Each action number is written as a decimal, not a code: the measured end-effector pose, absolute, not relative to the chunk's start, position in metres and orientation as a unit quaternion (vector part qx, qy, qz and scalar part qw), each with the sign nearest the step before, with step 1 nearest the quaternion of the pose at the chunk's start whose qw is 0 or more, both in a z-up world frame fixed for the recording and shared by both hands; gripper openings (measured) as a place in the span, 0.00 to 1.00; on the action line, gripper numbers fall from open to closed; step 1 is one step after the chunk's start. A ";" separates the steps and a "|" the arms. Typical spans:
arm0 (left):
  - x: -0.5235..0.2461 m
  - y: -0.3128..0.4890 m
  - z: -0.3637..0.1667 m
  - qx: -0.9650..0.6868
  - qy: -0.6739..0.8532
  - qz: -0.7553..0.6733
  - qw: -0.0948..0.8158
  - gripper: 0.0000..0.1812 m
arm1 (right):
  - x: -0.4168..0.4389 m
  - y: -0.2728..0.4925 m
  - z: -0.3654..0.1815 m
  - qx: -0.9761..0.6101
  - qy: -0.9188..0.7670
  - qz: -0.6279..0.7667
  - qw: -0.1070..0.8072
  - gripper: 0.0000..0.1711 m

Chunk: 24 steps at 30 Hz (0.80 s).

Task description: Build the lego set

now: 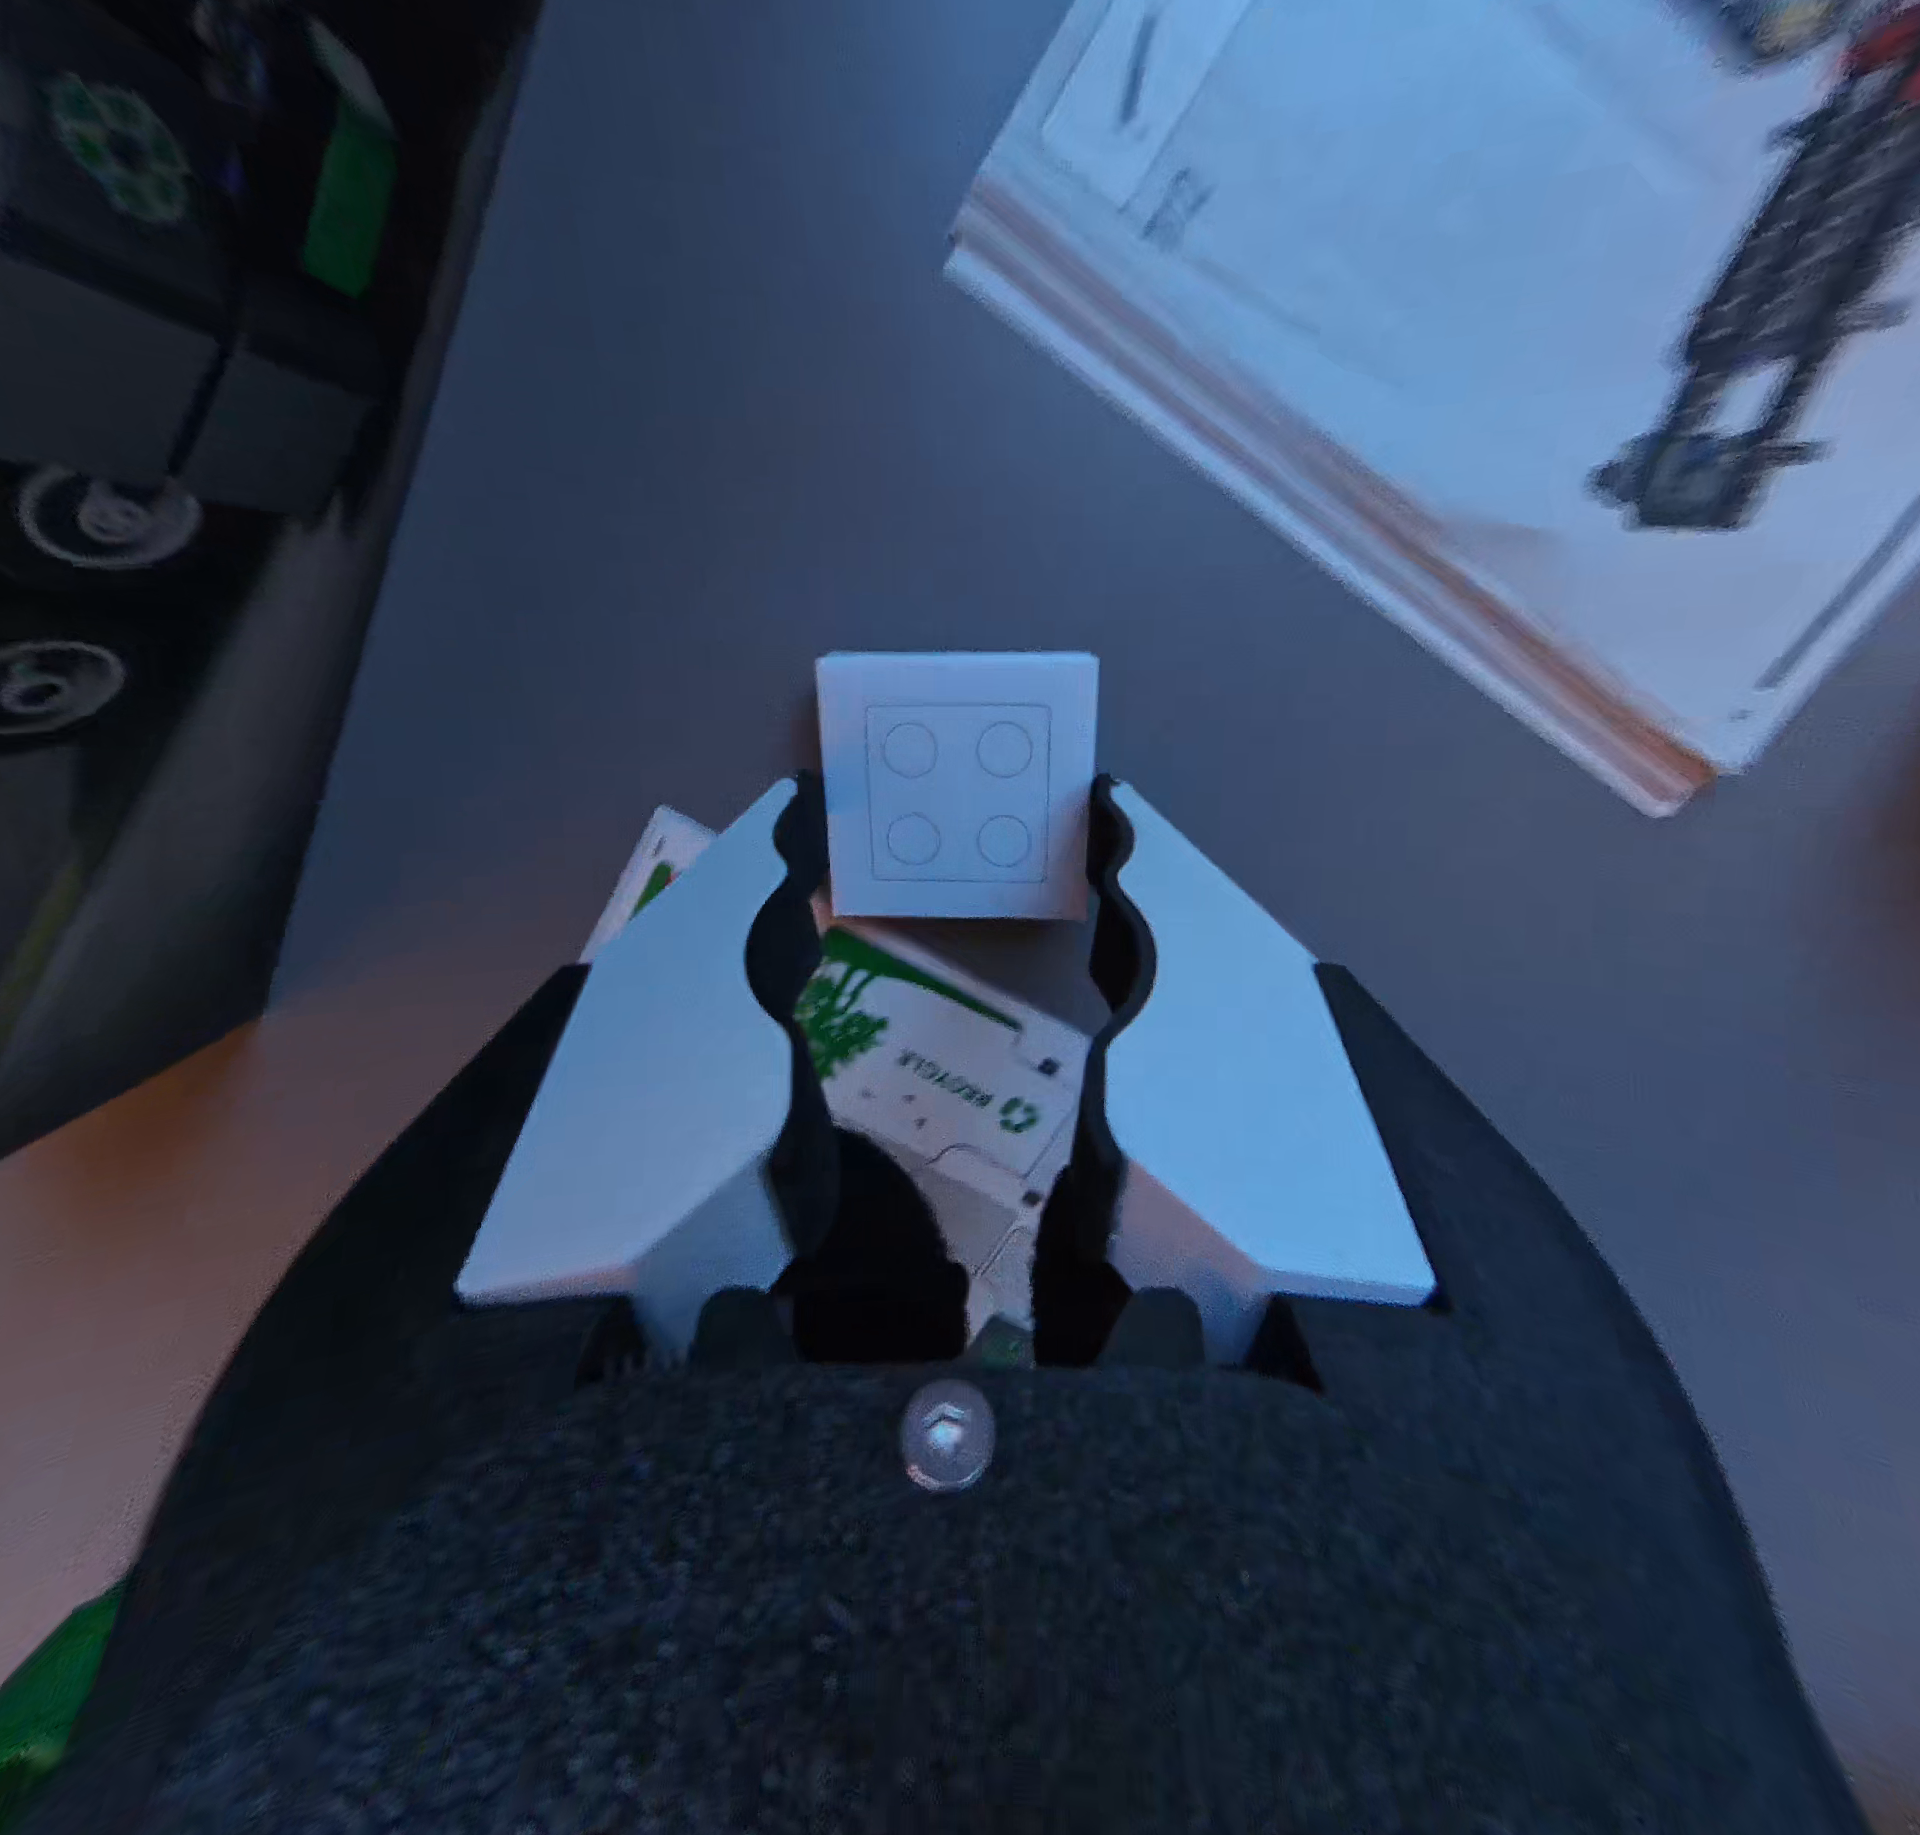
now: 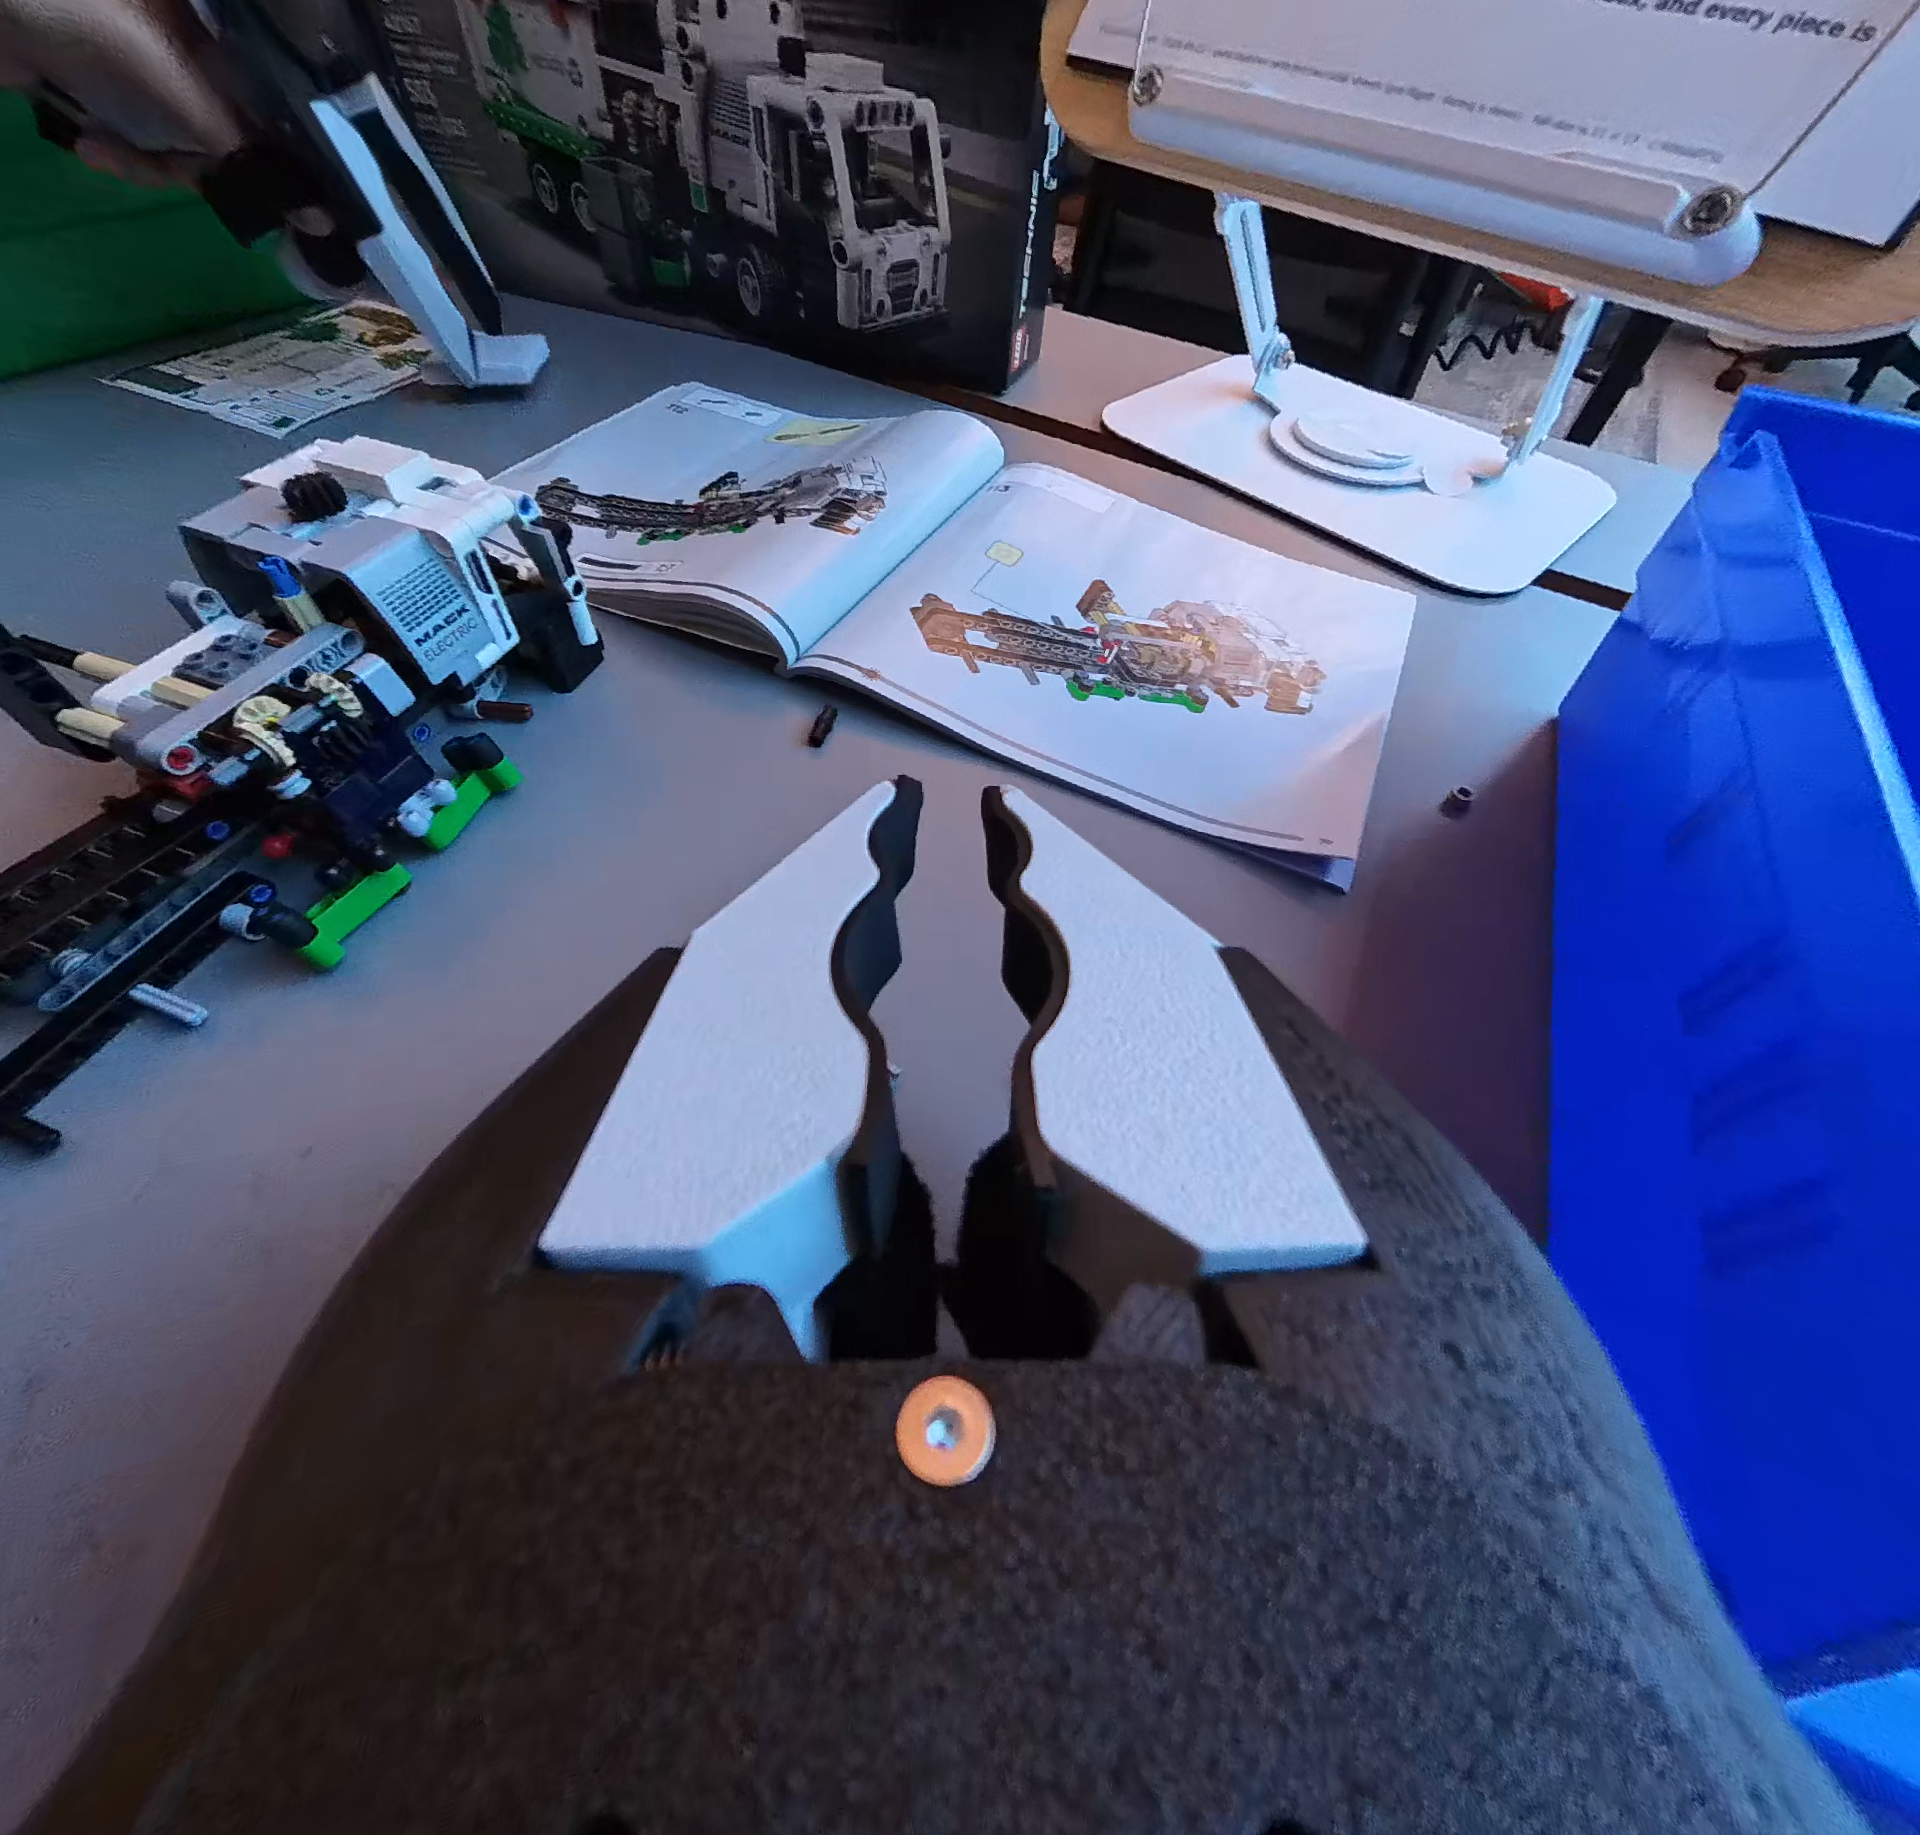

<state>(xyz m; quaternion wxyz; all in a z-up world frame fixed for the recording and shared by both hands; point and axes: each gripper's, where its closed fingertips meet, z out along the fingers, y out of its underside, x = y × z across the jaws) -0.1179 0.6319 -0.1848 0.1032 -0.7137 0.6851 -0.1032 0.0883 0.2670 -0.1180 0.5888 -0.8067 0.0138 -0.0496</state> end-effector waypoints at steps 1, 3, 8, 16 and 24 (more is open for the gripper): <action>-0.113 0.624 -0.177 -0.708 0.684 -0.132 0.117 0.27 | 0.086 0.268 -0.117 -0.805 0.010 -0.047 0.591 0.07; -0.095 0.592 -0.147 -0.690 0.662 -0.254 0.146 0.27 | 0.076 0.270 -0.110 -0.798 -0.005 -0.026 0.602 0.08; -0.079 0.469 -0.009 -0.498 0.526 -0.669 0.167 0.26 | 0.000 0.291 -0.070 -0.778 -0.131 0.090 0.608 0.21; -0.101 0.370 0.053 -0.346 0.404 -0.843 0.083 0.26 | -0.072 0.331 0.017 -0.696 -0.277 0.131 0.650 0.22; -0.106 0.327 0.061 -0.300 0.372 -0.878 0.030 0.26 | -0.089 0.337 0.047 -0.666 -0.209 0.330 0.635 0.26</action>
